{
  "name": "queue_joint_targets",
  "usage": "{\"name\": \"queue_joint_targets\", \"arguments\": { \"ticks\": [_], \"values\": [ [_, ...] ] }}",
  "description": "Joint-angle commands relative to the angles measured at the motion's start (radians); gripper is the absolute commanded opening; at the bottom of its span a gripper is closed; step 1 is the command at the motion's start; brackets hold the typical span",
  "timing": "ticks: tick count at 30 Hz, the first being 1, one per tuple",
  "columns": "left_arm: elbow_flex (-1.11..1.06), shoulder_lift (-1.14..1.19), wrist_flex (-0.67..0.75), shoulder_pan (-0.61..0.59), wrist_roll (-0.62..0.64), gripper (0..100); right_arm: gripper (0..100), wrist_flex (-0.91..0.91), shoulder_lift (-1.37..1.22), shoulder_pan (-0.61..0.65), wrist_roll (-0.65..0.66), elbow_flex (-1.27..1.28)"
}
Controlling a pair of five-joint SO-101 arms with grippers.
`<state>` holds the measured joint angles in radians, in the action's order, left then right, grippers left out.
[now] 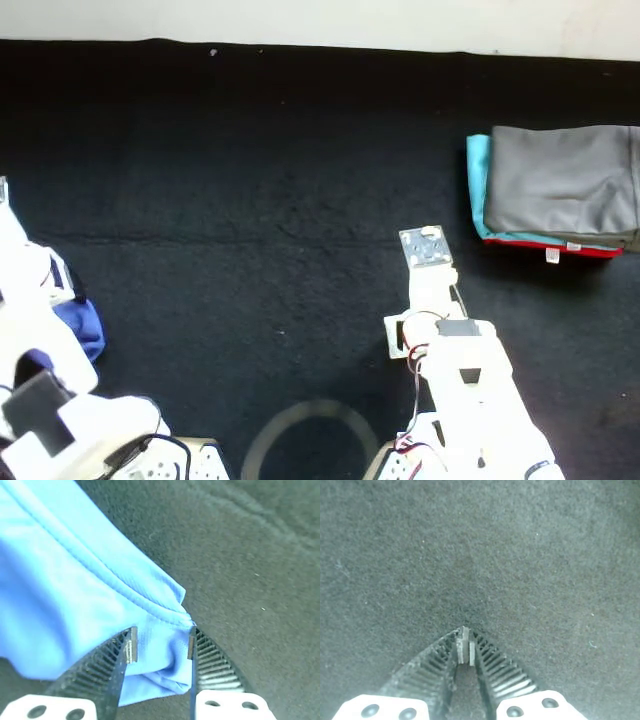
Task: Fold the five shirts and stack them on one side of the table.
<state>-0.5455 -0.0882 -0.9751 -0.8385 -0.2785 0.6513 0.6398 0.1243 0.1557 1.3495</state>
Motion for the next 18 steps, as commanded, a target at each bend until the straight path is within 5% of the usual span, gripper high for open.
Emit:
{"name": "queue_joint_targets", "arguments": {
  "ticks": [1, 11, 18],
  "values": [
    [0.064, 0.038, 0.017, -0.001, -0.009, 18, 0.9, -0.018, 0.002, -0.019, -0.008, 0.002],
    [0.104, 0.050, 0.020, -0.067, -0.063, 18, 0.9, -0.018, 0.002, -0.019, -0.011, 0.002],
    [0.064, 0.051, 0.014, 0.024, -0.189, 17, 0.9, -0.018, 0.002, -0.019, -0.011, 0.002]
  ]
}}
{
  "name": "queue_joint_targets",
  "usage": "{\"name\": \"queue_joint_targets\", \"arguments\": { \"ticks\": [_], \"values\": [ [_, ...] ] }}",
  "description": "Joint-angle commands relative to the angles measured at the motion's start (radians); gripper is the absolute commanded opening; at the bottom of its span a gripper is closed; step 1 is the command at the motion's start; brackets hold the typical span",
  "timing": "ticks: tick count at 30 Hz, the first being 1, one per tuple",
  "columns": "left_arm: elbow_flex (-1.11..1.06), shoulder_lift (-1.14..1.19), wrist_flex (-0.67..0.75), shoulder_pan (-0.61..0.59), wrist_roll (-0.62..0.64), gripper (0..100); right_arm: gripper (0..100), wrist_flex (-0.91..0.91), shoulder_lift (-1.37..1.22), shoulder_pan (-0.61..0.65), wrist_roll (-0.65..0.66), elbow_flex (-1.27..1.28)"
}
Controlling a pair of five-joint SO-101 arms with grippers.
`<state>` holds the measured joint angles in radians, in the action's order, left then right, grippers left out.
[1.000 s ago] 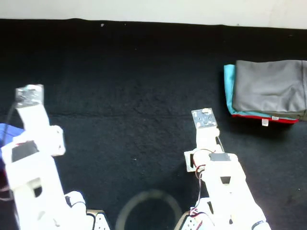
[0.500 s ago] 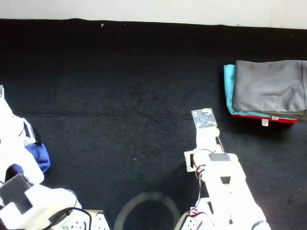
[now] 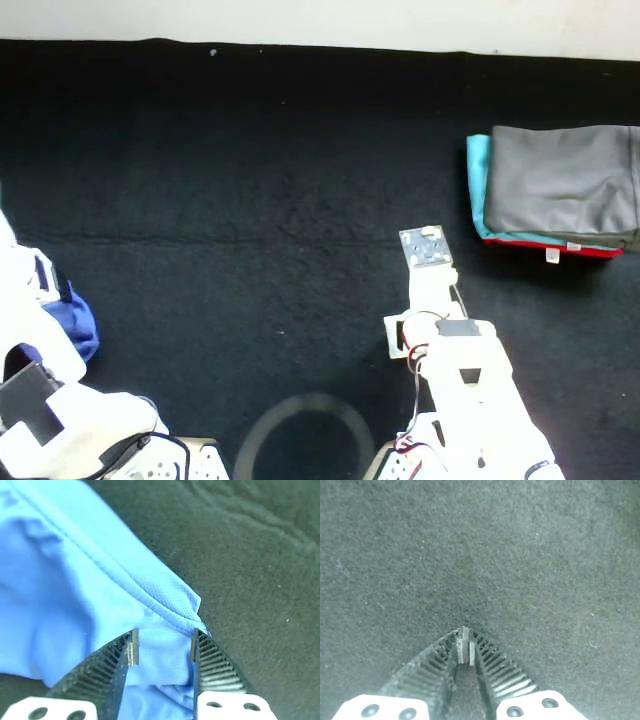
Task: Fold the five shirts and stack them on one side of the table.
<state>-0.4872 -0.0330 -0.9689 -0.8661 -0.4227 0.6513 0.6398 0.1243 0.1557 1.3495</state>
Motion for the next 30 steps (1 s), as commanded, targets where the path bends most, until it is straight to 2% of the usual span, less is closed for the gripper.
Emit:
{"name": "queue_joint_targets", "arguments": {
  "ticks": [1, 4, 5, 10, 13, 16, 19, 24, 30],
  "values": [
    [0.005, -0.004, 0.008, 0.070, -0.046, 15, 0.9, -0.018, 0.002, -0.019, -0.011, 0.002],
    [0.010, -0.010, 0.008, 0.142, -0.044, 0, 0.9, -0.018, 0.002, -0.019, -0.011, 0.002],
    [0.008, -0.016, 0.008, 0.168, -0.032, 3, 0.9, -0.018, 0.002, -0.019, -0.011, 0.002],
    [0.039, -0.019, -0.009, 0.292, 0.052, 1, 0.9, -0.018, 0.002, -0.019, -0.012, 0.001],
    [0.117, -0.019, -0.101, 0.352, 0.112, 1, 0.9, -0.018, 0.002, -0.019, -0.012, 0.001],
    [0.203, -0.016, -0.186, 0.361, 0.129, 1, 0.9, -0.018, 0.002, -0.019, -0.012, 0.001],
    [0.245, -0.013, -0.282, 0.318, 0.126, 5, 0.9, -0.018, 0.002, -0.019, -0.012, 0.001],
    [0.249, -0.005, -0.330, 0.139, 0.123, 25, 0.9, -0.018, 0.002, -0.019, -0.012, 0.001],
    [0.236, 0.077, -0.270, 0.008, 0.023, 25, 0.9, -0.018, 0.002, -0.019, -0.012, -0.001]
  ]
}}
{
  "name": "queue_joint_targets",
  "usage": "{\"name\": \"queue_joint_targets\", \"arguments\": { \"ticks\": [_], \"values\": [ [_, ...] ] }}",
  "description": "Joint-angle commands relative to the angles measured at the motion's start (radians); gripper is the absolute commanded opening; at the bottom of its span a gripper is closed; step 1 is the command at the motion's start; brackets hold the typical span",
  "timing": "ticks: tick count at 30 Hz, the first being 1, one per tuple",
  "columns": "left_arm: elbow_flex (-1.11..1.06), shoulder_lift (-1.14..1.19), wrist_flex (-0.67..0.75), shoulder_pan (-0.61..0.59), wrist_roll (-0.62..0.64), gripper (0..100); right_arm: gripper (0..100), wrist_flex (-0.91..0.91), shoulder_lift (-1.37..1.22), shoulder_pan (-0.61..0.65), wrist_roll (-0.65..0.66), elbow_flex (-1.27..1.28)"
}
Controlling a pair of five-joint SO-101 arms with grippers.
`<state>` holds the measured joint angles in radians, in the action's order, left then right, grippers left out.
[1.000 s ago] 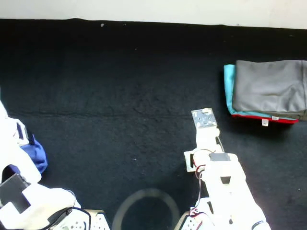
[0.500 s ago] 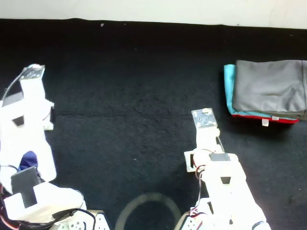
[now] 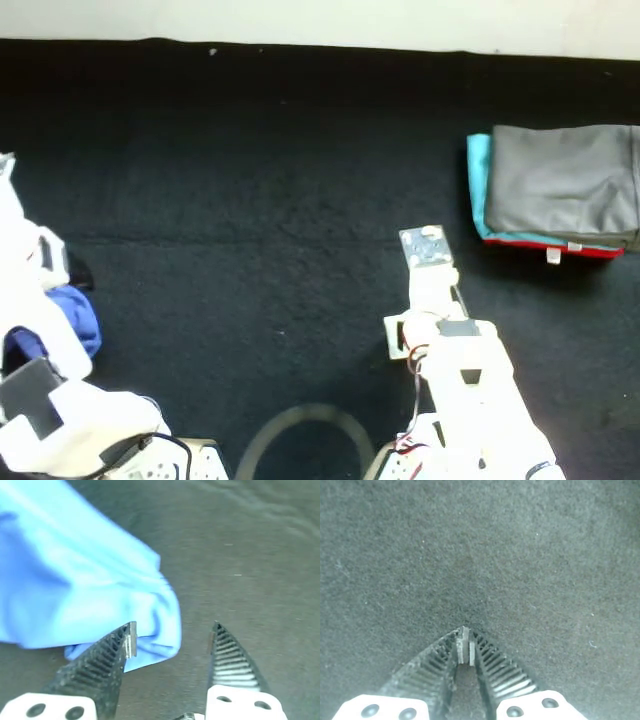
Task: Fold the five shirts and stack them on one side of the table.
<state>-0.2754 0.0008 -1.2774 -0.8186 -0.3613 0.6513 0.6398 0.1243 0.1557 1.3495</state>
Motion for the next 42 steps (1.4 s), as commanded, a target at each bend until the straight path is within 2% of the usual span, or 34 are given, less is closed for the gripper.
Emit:
{"name": "queue_joint_targets", "arguments": {
  "ticks": [1, 8, 11, 14, 15, 19, 22, 26, 29, 34, 38, 42],
  "values": [
    [0.021, 0.090, 0.058, -0.048, -0.057, 25, 0.9, -0.018, 0.002, -0.019, -0.012, -0.001],
    [0.108, 0.387, 0.092, -0.053, -0.074, 25, 0.9, -0.018, 0.002, -0.019, -0.012, -0.001],
    [0.140, 0.401, 0.089, -0.041, -0.074, 17, 0.9, -0.018, 0.002, -0.019, -0.012, -0.001],
    [0.194, 0.401, 0.006, 0.002, -0.068, 0, 0.9, -0.018, 0.002, -0.019, -0.012, -0.001],
    [0.220, 0.401, -0.035, 0.022, -0.046, 2, 0.9, -0.018, 0.002, -0.019, -0.012, -0.001],
    [0.357, 0.383, -0.172, 0.114, 0.043, 1, 0.9, -0.018, 0.001, -0.019, -0.012, -0.001],
    [0.467, 0.318, -0.279, 0.234, 0.103, 1, 0.9, -0.018, 0.001, -0.019, -0.012, -0.001],
    [0.595, 0.188, -0.396, 0.467, 0.167, 1, 0.9, -0.018, 0.001, -0.019, -0.014, -0.001],
    [0.659, 0.085, -0.410, 0.690, 0.218, 1, 0.9, -0.018, 0.001, -0.019, -0.014, -0.001],
    [0.750, -0.001, -0.393, 1.038, 0.221, 1, 0.9, -0.018, 0.001, -0.019, -0.014, 0.001],
    [0.762, 0.012, -0.368, 1.150, 0.221, 2, 0.9, -0.018, 0.001, -0.019, -0.014, 0.001],
    [0.746, 0.081, -0.377, 1.147, 0.221, 16, 0.9, -0.018, 0.001, -0.019, -0.014, 0.001]
  ]
}}
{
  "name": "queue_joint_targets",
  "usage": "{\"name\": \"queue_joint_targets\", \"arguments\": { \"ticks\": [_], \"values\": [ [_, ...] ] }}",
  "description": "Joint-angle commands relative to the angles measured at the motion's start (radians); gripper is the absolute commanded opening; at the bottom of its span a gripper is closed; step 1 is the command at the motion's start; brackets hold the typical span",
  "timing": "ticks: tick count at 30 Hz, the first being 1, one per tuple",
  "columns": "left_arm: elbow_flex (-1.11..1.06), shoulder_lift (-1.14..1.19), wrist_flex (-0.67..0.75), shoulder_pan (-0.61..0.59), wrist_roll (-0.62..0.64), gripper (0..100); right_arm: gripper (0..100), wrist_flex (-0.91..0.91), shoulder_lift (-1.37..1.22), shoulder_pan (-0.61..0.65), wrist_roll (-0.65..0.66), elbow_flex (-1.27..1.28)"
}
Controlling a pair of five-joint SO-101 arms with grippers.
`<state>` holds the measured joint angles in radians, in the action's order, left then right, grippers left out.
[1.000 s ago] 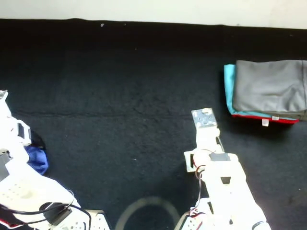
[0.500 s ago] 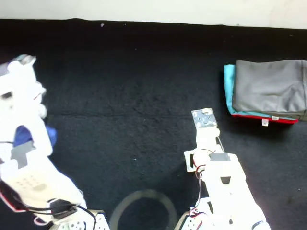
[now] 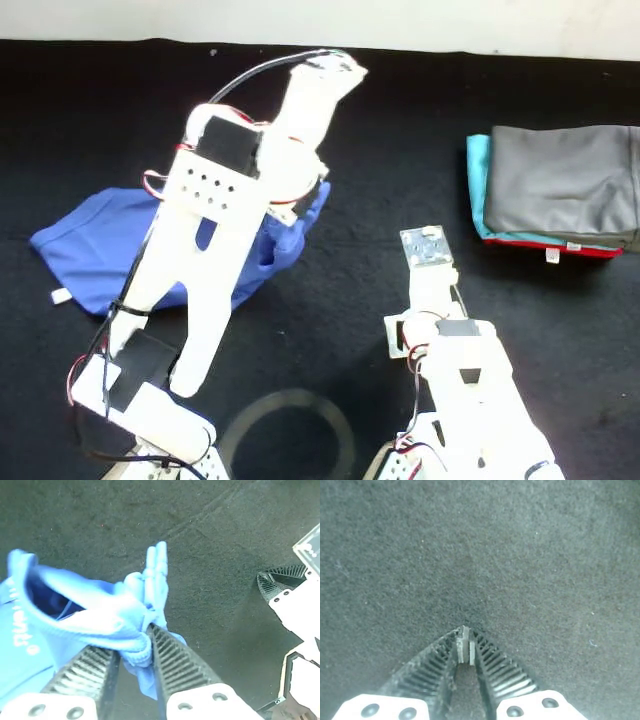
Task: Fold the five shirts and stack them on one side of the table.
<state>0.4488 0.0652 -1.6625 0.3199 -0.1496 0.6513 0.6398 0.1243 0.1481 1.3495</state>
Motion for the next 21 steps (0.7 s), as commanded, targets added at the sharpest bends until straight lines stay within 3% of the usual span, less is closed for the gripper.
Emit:
{"name": "queue_joint_targets", "arguments": {
  "ticks": [1, 8, 14, 17, 21],
  "values": [
    [0.022, 0.027, 0.006, -0.007, 0.012, 20, 0.9, -0.018, 0.001, -0.019, -0.006, 0.001],
    [0.142, -0.041, -0.044, -0.163, 0.015, 19, 0.9, -0.018, 0.001, -0.019, -0.006, 0.001],
    [0.064, -0.087, -0.066, -0.547, 0.006, 19, 0.9, -0.018, 0.001, -0.019, -0.006, 0.001],
    [-0.081, -0.008, 0.040, -0.756, -0.032, 20, 0.9, -0.018, 0.001, -0.019, -0.006, 0.001],
    [-0.194, 0.188, 0.244, -0.941, -0.094, 20, 0.9, -0.018, 0.001, -0.019, -0.006, 0.001]
  ]
}}
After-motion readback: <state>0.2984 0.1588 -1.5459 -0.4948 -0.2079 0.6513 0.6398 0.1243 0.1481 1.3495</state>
